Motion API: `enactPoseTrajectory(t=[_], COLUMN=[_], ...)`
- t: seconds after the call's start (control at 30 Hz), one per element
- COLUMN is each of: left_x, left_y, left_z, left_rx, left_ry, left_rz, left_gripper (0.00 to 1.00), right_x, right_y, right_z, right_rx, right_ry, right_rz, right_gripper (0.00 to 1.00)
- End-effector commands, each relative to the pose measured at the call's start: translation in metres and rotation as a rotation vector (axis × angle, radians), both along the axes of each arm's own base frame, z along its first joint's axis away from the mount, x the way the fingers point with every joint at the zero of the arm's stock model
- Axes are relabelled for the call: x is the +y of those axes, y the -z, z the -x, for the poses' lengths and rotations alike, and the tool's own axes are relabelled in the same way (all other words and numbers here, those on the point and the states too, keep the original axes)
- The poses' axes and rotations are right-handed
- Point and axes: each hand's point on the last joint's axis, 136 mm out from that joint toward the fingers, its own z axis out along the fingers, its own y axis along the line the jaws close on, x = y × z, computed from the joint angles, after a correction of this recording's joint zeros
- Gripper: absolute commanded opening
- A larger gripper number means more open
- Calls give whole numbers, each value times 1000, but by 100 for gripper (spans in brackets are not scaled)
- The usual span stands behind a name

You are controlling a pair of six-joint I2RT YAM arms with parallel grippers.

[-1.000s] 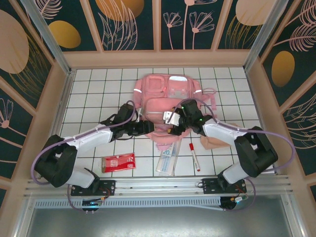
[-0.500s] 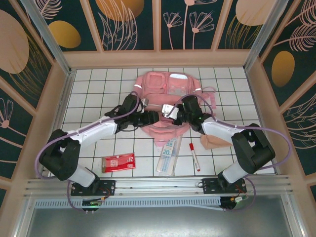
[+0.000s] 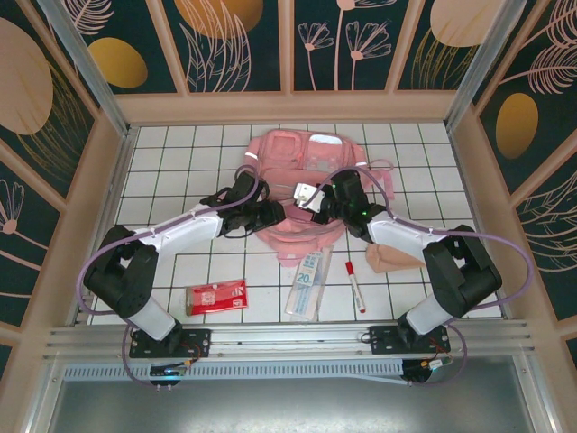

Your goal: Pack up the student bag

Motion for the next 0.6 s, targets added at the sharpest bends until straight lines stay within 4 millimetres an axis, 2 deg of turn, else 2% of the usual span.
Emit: enactPoseTrajectory(t=[0.0, 0.03, 0.17, 0.37, 0.47, 0.57], left_x=[12, 10, 9, 17, 34, 64], left_y=[7, 4, -1, -1, 1, 6], left_z=[-2, -3, -4, -3, -5, -13], left_rx=[32, 27, 16, -32, -65, -95], left_ry=[-51, -41, -9, 61, 73, 78], left_rz=[-68, -65, -82, -145, -218, -275], left_gripper=[19, 12, 0, 0, 0, 0], right_x=[20, 18, 17, 15, 12, 4], right_y=[-53, -50, -41, -40, -31, -16], right_z=[-5, -5, -5, -5, 2, 11], right_rx=[-139, -139, -133, -128, -123, -121], right_ry=[-53, -51, -52, -46, -87, -130], right_rz=[-114, -100, -72, -69, -25, 34], right_gripper=[0, 0, 0, 0, 0, 0])
